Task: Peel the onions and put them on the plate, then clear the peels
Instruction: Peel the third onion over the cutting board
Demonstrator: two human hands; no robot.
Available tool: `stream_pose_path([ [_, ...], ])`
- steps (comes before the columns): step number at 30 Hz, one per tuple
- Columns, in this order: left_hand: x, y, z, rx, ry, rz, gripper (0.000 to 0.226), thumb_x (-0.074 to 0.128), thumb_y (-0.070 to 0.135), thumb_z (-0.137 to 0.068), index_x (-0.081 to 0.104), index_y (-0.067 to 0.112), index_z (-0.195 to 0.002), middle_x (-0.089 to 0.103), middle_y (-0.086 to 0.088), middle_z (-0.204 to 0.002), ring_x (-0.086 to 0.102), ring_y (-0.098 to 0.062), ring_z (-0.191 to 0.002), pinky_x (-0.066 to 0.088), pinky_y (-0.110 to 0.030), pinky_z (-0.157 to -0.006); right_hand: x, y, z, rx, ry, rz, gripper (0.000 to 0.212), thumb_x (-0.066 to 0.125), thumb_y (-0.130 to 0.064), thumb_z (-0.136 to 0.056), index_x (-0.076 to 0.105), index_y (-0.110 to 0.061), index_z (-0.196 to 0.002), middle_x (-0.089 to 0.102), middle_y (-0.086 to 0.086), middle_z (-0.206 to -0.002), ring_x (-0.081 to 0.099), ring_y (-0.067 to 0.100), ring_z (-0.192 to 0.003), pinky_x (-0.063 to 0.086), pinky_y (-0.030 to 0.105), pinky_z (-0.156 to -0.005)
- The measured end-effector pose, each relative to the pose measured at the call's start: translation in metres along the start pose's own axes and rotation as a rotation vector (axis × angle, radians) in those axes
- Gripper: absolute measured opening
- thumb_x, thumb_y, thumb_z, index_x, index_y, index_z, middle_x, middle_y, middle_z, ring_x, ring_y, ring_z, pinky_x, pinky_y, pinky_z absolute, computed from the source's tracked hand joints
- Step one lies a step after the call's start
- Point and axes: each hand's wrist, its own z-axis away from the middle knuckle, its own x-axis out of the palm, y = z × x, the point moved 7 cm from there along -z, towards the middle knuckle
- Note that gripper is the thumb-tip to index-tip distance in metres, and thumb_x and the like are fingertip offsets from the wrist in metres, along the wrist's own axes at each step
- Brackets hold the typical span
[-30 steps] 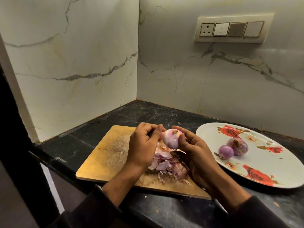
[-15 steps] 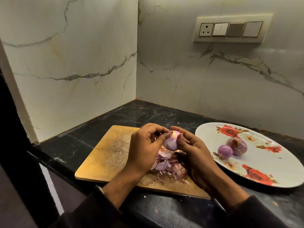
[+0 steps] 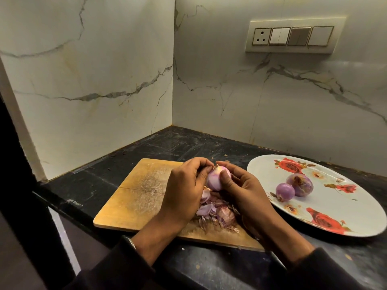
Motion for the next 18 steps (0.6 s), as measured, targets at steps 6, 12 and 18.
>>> stream_pose_path([
  [6,-0.002,0.003,0.001,0.005,0.014,-0.023,0.014,0.063,0.013,-0.097,0.069,0.011,-0.110,0.071,0.002,-0.102,0.066,-0.005,-0.094,0.058,-0.023,-0.078,0.002,-0.004,0.001,-0.045,-0.018,0.020,0.050,0.073,-0.025,-0.081,0.064,-0.015,-0.129,0.071,0.009,-0.121,0.072,0.023,-0.107,0.061,0.036,-0.086],
  [12,-0.004,0.002,0.001,-0.025,0.047,-0.035,0.014,0.063,0.011,-0.097,0.070,0.010,-0.109,0.072,0.001,-0.101,0.067,-0.006,-0.093,0.057,-0.021,-0.079,0.006,-0.005,0.002,-0.099,-0.007,0.080,0.051,0.075,-0.024,-0.079,0.064,-0.018,-0.129,0.072,0.005,-0.119,0.073,0.021,-0.104,0.061,0.037,-0.086],
  [18,-0.003,-0.006,-0.001,-0.095,0.079,-0.019,0.011,0.061,0.009,-0.097,0.070,0.013,-0.103,0.071,0.002,-0.098,0.065,-0.005,-0.092,0.055,-0.017,-0.077,0.009,-0.005,0.001,-0.155,0.011,0.184,0.051,0.076,-0.017,-0.085,0.061,-0.021,-0.133,0.069,0.003,-0.125,0.071,0.022,-0.108,0.061,0.042,-0.089],
])
